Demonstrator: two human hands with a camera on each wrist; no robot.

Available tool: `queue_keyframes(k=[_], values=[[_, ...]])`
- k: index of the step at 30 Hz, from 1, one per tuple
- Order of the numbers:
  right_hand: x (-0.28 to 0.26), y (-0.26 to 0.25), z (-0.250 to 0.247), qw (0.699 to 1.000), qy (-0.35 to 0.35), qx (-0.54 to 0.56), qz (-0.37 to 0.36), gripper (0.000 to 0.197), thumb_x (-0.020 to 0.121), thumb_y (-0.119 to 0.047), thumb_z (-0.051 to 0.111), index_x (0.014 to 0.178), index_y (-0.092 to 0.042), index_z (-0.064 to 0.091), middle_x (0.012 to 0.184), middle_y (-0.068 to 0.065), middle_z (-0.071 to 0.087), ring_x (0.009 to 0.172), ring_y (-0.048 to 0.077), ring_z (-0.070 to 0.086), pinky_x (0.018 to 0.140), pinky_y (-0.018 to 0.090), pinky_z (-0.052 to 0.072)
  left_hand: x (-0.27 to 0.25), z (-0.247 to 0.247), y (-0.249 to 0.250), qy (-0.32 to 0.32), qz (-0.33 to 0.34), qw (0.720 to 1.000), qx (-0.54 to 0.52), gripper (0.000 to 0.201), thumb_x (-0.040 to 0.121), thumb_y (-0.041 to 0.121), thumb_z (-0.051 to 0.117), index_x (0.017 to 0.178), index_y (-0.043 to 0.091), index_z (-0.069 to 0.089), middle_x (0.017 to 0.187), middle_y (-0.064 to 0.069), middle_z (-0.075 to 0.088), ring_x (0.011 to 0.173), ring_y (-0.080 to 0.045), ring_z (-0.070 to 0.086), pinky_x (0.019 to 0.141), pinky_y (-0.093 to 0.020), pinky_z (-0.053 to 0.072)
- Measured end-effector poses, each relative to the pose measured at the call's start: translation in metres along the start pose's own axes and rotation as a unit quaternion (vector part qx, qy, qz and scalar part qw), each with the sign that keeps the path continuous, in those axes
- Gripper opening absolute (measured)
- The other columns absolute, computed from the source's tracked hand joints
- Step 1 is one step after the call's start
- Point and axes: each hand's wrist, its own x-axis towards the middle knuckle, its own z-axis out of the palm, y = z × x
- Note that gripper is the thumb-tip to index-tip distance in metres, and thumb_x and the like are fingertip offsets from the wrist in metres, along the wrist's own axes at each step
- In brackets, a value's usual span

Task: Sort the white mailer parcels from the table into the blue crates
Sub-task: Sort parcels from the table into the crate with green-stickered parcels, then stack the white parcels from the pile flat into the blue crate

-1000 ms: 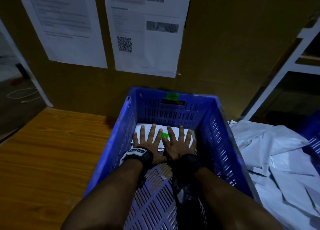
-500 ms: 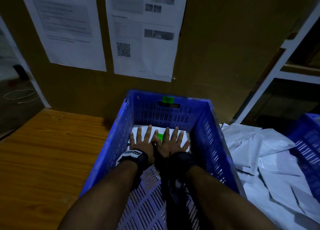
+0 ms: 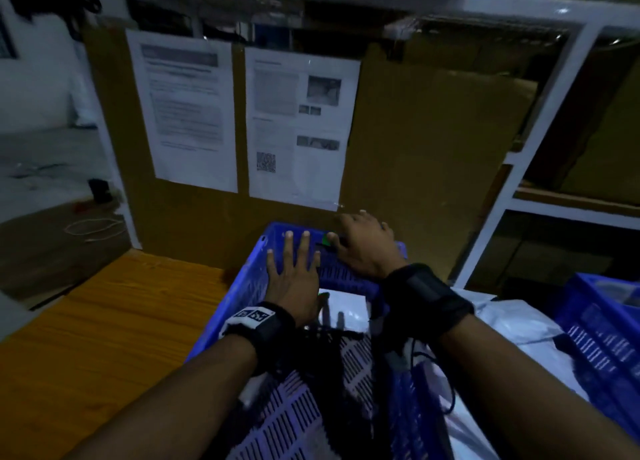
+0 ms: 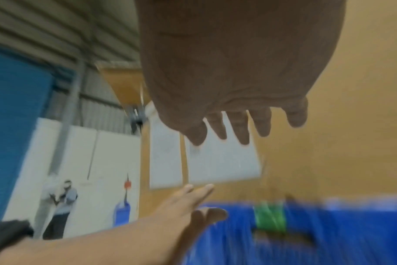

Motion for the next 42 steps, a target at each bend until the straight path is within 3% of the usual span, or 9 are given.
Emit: queue_keyframes(k=[3,9,14,19,23,28,33,37,42], values=[[-0.029,0.024,-0.041,0.995,0.083,-0.046,-0.03,0.04,0.1,-0.042,0.041,0.129,-0.017,0.051,0.131,0.009,0.055,0.123,0.03,0.048,0.095,0.043,0.039,-0.003,-0.039,0.02,0.056,0.03,0.998,0.017,0.083,0.095,0.053,0.049,0.159,0.02,0.007,0.163,-0.01,-0.025,0.146,-0.04,-0.029,0.114,-0.068,-0.005],[-0.091,0.11,-0.082,0.985,0.12,-0.116,-0.033,0.058,0.098,-0.04,0.047,0.15,-0.024,0.027,0.161,0.008,0.019,0.148,0.029,0.014,0.113,0.051,0.023,-0.008,-0.095,0.094,0.158,0.082,0.983,0.04,0.08,0.097,0.055,0.046,0.158,0.022,0.005,0.164,-0.009,-0.012,0.149,-0.037,-0.017,0.115,-0.067,0.002],[-0.151,0.191,-0.082,0.989,0.065,-0.135,0.012,0.075,0.094,-0.042,0.053,0.154,-0.029,0.01,0.162,0.009,-0.007,0.149,0.034,0.002,0.116,0.056,0.018,-0.011,-0.12,0.186,0.156,0.11,0.981,0.039,0.08,0.096,0.054,0.048,0.158,0.024,0.006,0.163,-0.006,-0.011,0.15,-0.036,-0.014,0.115,-0.068,0.002],[-0.195,0.256,-0.054,0.987,0.006,-0.161,-0.002,0.078,0.093,-0.04,0.053,0.155,-0.028,0.007,0.161,0.009,-0.012,0.149,0.034,-0.003,0.114,0.061,0.016,-0.014,-0.114,0.274,0.114,0.134,0.984,0.041,0.075,0.094,0.051,0.054,0.155,0.026,0.018,0.164,-0.004,-0.012,0.149,-0.036,-0.016,0.115,-0.069,-0.003],[-0.213,0.283,-0.029,0.985,-0.017,-0.173,-0.017,0.084,0.091,-0.036,0.057,0.155,-0.028,0.004,0.163,0.009,-0.013,0.15,0.032,-0.006,0.115,0.064,0.01,-0.02,-0.082,0.317,0.09,0.11,0.987,0.07,0.069,0.093,0.057,0.049,0.152,0.027,0.028,0.166,-0.006,-0.001,0.149,-0.04,-0.018,0.114,-0.068,-0.005],[-0.211,0.294,-0.002,0.973,-0.017,-0.221,-0.061,0.082,0.088,-0.028,0.058,0.156,-0.02,0.013,0.164,0.016,0.003,0.15,0.034,-0.012,0.113,0.065,-0.005,-0.029,-0.04,0.318,0.042,0.056,0.993,0.092,0.069,0.095,0.057,0.046,0.154,0.027,0.026,0.165,-0.007,0.011,0.151,-0.038,-0.01,0.112,-0.07,-0.008],[-0.199,0.296,0.023,0.973,-0.032,-0.213,-0.078,0.077,0.086,-0.026,0.059,0.153,-0.016,0.022,0.162,0.017,0.01,0.151,0.034,-0.001,0.115,0.064,-0.005,-0.017,-0.029,0.3,0.026,0.034,0.995,0.095,0.066,0.098,0.055,0.043,0.153,0.024,0.027,0.164,-0.008,0.014,0.151,-0.038,-0.003,0.113,-0.07,-0.005],[-0.184,0.301,0.036,0.975,-0.011,-0.206,-0.079,0.065,0.082,-0.023,0.063,0.142,-0.012,0.044,0.154,0.018,0.034,0.146,0.035,0.025,0.117,0.063,0.008,-0.002,-0.028,0.294,0.019,0.038,0.995,0.09,0.061,0.098,0.051,0.046,0.151,0.022,0.034,0.163,-0.009,0.017,0.151,-0.037,0.003,0.115,-0.069,0.001],[-0.152,0.3,0.042,0.981,0.039,-0.186,-0.048,0.044,0.068,-0.02,0.076,0.111,-0.013,0.068,0.123,0.015,0.064,0.122,0.037,0.056,0.107,0.061,0.033,0.018,-0.016,0.285,0.035,0.043,0.995,0.084,0.055,0.096,0.041,0.055,0.145,0.021,0.043,0.161,-0.01,0.02,0.15,-0.038,0.008,0.113,-0.07,0.006]])
